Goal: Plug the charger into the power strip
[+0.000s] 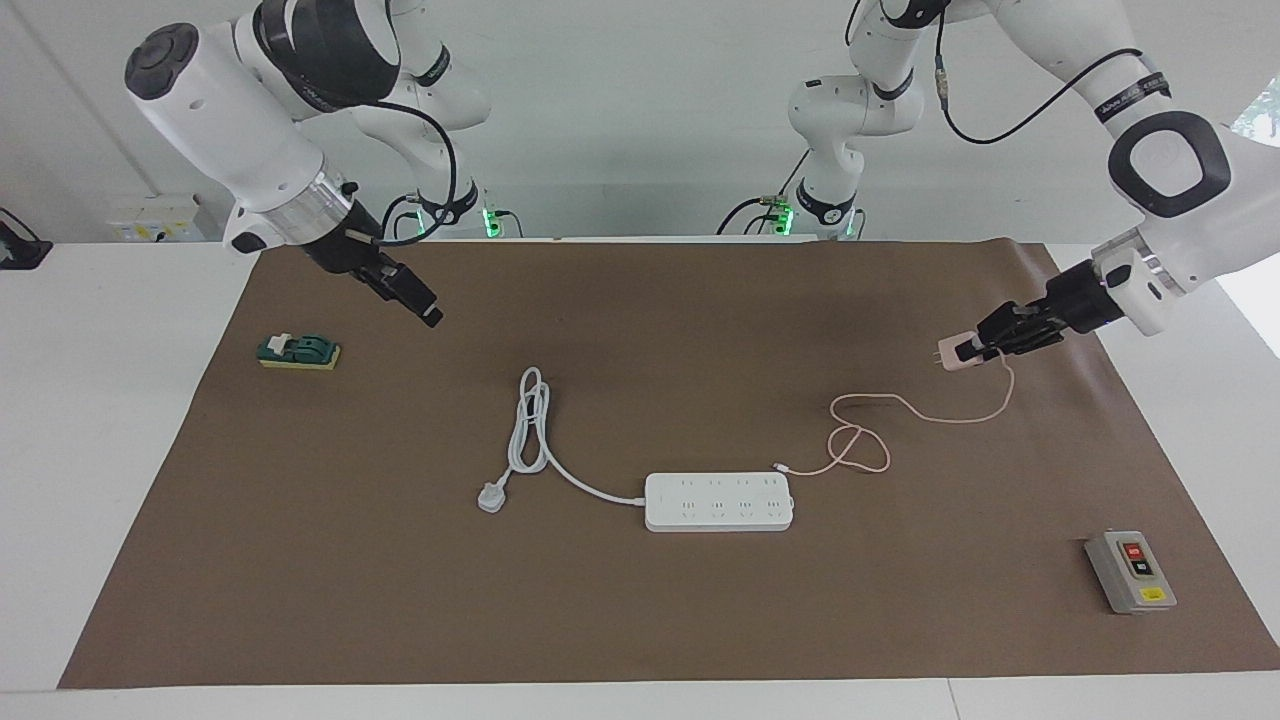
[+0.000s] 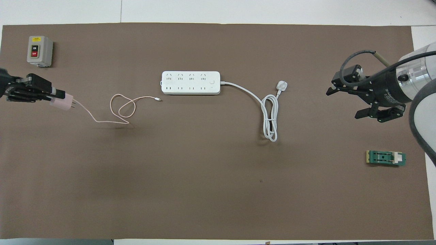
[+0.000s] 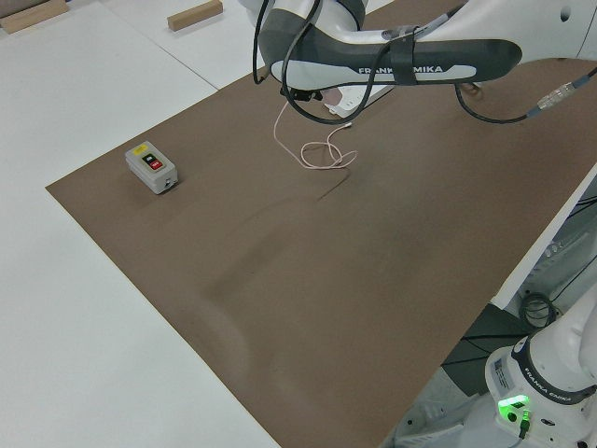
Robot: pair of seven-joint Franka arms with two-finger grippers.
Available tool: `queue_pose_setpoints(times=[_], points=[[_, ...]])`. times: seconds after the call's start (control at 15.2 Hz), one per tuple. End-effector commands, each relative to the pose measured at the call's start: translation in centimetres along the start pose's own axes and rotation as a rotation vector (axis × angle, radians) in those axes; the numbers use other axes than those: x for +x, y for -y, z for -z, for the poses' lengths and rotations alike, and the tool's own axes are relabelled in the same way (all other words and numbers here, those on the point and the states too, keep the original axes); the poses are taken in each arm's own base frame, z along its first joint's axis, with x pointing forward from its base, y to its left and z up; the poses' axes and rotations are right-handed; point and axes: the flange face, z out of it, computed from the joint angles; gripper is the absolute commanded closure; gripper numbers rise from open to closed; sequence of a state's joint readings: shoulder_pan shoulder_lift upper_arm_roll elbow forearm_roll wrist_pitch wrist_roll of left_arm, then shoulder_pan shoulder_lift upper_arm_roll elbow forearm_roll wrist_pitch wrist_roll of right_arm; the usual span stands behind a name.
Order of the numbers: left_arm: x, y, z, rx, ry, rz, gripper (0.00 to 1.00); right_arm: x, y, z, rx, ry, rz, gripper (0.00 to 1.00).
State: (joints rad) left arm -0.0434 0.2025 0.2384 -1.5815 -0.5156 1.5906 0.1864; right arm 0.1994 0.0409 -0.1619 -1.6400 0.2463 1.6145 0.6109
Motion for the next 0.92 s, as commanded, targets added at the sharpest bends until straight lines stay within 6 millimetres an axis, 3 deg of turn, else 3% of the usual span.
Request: queue_pose_setpoints(times=[0.0, 0.13, 0.33, 0.53, 0.86], points=[[-0.3, -0.8, 0.9, 0.079, 0.023, -0.02, 1.0, 1.2, -2.6, 1.0, -0.099, -0.002, 0.156, 0.0], [-0.1, -0.9, 0.9, 0.082, 0.011, -0.018, 1.0, 2.0, -4.3, 1.3, -0.116, 0.026, 0.246, 0.0], [0.9, -1.5, 1.0, 0.097, -0.062, -0.009, 1.0, 2.0, -4.2, 1.5, -0.19, -0.026, 0.281, 0.0], [2.2, -4.7, -0.5, 0.129, -0.152, 0.014, 1.0, 1.3, -3.9, 1.7, -0.2, -0.034, 0.292, 0.0], [1.6, -8.6, -2.8, 0.234, -0.114, 0.107, 1.0, 0.1, -5.0, 1.3, -0.202, -0.014, 0.293, 0.0]])
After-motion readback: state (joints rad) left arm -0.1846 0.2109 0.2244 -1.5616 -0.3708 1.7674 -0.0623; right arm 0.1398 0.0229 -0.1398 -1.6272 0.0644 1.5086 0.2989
